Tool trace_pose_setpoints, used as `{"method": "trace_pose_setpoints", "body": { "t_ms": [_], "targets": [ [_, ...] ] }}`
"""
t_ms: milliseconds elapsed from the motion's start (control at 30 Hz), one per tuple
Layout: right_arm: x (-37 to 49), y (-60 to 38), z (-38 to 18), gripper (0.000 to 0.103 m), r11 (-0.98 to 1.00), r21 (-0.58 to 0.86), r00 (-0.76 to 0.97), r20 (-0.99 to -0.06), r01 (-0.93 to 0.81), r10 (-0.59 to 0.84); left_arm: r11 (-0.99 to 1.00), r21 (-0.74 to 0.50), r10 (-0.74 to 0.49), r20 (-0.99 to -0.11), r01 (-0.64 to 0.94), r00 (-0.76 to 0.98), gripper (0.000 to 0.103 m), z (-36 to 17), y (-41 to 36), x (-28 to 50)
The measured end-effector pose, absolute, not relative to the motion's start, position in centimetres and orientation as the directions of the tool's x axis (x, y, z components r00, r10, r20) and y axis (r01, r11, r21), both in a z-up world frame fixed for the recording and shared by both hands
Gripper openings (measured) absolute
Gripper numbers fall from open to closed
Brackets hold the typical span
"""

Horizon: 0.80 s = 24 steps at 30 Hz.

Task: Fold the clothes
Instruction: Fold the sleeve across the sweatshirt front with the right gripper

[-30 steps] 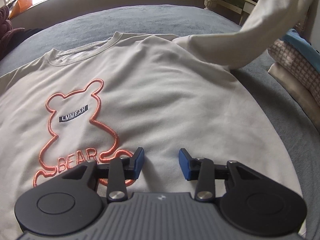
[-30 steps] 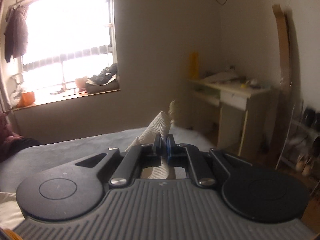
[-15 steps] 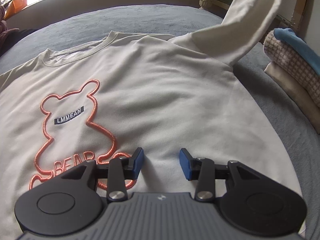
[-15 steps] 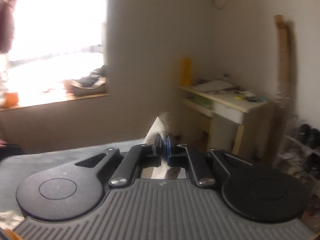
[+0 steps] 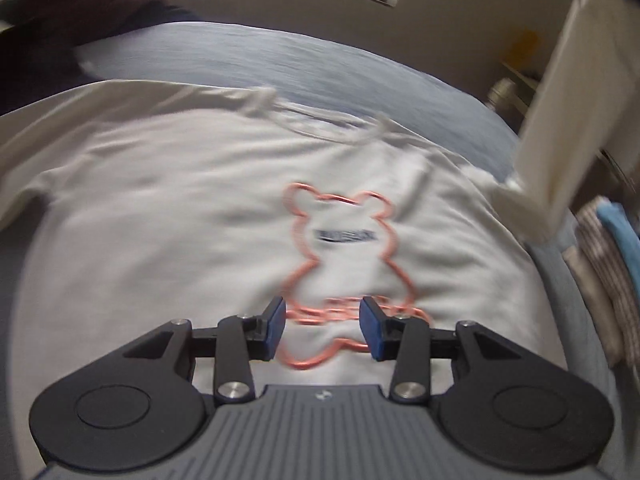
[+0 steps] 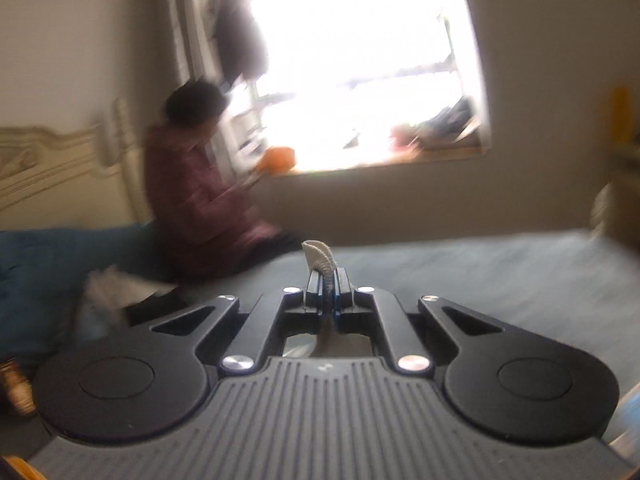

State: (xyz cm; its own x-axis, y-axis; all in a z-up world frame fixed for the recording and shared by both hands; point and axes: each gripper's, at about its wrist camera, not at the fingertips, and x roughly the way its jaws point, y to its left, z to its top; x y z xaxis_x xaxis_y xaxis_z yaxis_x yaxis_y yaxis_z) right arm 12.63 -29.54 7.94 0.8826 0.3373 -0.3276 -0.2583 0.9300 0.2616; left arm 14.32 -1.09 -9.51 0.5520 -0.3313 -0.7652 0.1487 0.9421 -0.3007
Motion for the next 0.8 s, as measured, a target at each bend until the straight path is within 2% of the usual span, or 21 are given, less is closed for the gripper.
{"method": "trace_pose_setpoints", "body": {
  "t_ms": [200,333,400,467,567,667,800],
  "targets": [
    [14.7,-21.5,-3.3,0.004,0.892,0.395,0.769,-0.491,-0.222,0.409,0.936,-0.35,-0.302,-0.779,0.018,0.55,0.042,-9.9,4.2,13.2],
    [15.4,-17.9,-9.8,0.01,0.842,0.511,0.626,-0.603,-0.172,0.494,0.933,-0.359,-0.307,-0.79,0.005,0.531,0.044,-10.7,5.0,12.7],
    [14.7,-16.9,-11.8,0.02,0.803,0.582,0.574,-0.616,-0.13,0.539,0.932,-0.363,-0.31,-0.788,0.006,0.531,0.047,-10.9,5.1,12.6],
    [13.6,-17.1,-12.3,0.036,0.767,0.63,0.571,-0.589,-0.119,0.572,0.93,-0.368,-0.314,-0.787,0.005,0.531,0.048,-11.2,5.3,12.5],
    [11.8,-19.1,-11.2,0.053,0.734,0.67,0.604,-0.54,-0.113,0.586,0.924,-0.383,-0.322,-0.783,-0.004,0.532,0.048,-11.4,5.6,12.7],
    [10.6,-21.6,-11.1,0.055,0.713,0.698,0.637,-0.518,-0.072,0.571,0.918,-0.397,-0.33,-0.779,-0.012,0.533,0.049,-11.7,5.8,12.8],
    [9.2,-24.2,-12.6,0.055,0.719,0.695,0.656,-0.552,0.021,0.515,0.909,-0.416,-0.34,-0.774,-0.024,0.535,0.049,-12.1,6.2,13.0]
  ]
}}
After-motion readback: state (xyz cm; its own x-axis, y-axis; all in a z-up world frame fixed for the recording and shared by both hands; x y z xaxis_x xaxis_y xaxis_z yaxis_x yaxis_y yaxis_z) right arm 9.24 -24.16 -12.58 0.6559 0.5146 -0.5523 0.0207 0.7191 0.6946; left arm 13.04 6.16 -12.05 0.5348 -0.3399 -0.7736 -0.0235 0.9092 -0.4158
